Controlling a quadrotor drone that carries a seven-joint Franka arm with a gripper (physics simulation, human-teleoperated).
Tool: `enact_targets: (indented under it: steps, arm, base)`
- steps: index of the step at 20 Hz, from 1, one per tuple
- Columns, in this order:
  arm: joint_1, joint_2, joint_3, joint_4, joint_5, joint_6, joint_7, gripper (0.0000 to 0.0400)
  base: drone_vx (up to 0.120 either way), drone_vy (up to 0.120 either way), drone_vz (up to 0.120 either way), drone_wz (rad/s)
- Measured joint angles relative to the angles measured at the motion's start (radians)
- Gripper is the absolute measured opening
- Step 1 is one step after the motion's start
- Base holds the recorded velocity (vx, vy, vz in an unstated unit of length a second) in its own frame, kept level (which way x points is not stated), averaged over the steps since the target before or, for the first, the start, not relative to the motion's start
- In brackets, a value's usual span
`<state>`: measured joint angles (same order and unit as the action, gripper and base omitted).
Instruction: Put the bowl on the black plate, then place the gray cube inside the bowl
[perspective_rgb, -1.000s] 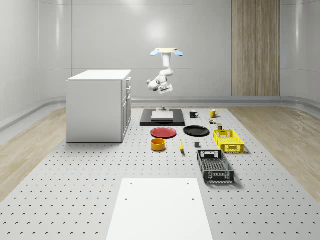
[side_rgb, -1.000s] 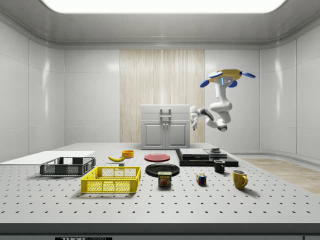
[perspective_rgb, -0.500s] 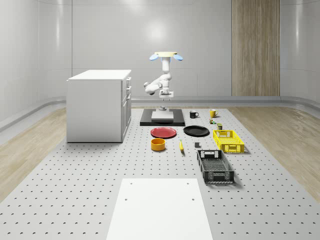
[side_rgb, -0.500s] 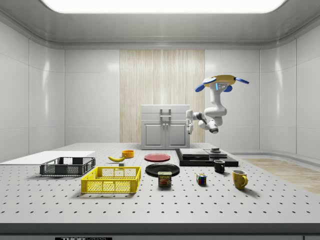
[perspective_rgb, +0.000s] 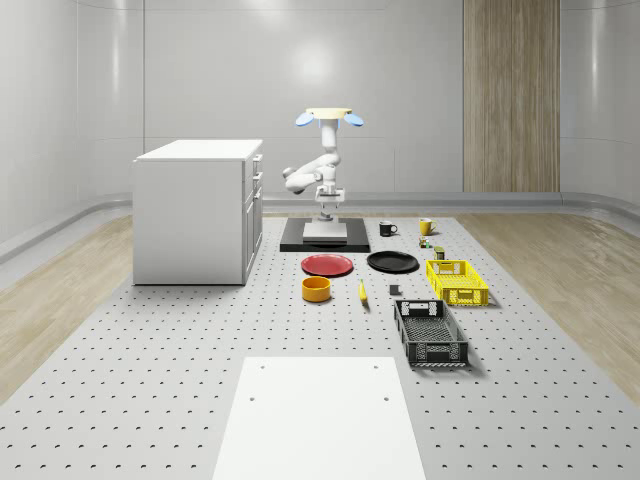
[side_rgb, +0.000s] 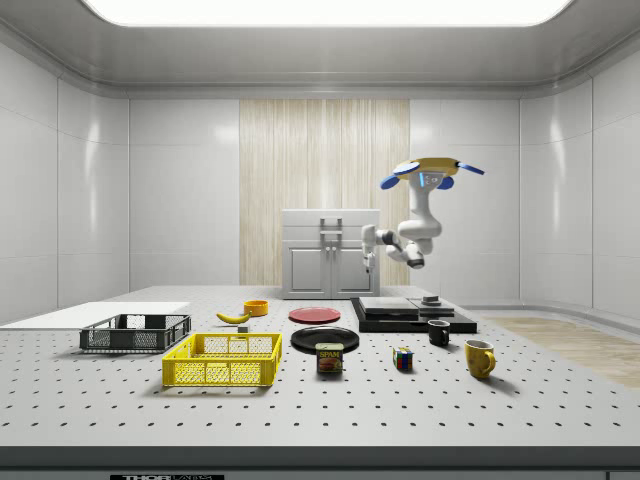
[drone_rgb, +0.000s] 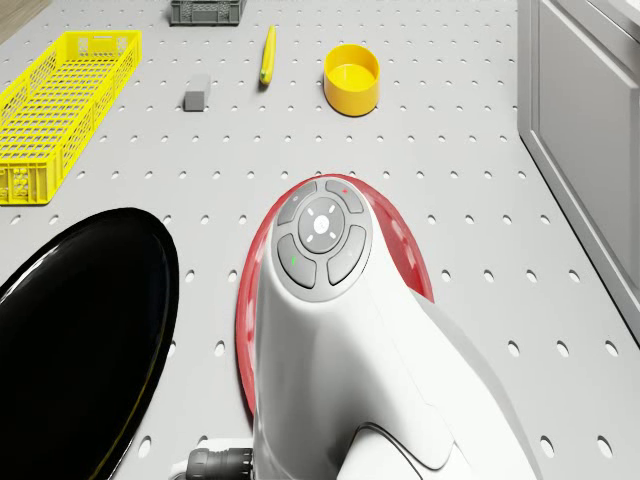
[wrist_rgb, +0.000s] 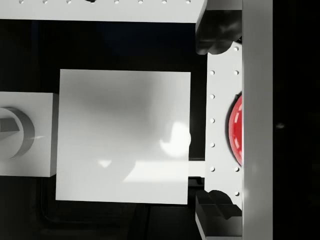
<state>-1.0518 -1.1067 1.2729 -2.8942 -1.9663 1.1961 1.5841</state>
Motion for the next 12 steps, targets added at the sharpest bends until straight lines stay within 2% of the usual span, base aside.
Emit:
enact_targets:
  steps: [5, 7, 8, 9, 12]
  arm:
    - [-0.012, -0.027, 0.010, 0.002, 0.013, 0.022, 0.011, 0.0400]
    - [-0.017, -0.037, 0.014, 0.003, 0.019, 0.031, 0.015, 0.0400]
    - [-0.019, -0.042, 0.016, 0.003, 0.021, 0.035, 0.017, 0.0400]
    - [-0.021, -0.047, 0.017, 0.003, 0.024, 0.040, 0.019, 0.0400]
    - [-0.026, -0.062, 0.022, 0.004, 0.032, 0.053, 0.024, 0.0400]
  base:
    - [0.120, 0.000, 0.000, 0.000]
    - [0.120, -0.120, 0.000, 0.000]
    - [0.120, 0.000, 0.000, 0.000]
    - [0.120, 0.000, -0.040, 0.000]
    - [0.120, 0.000, -0.120, 0.000]
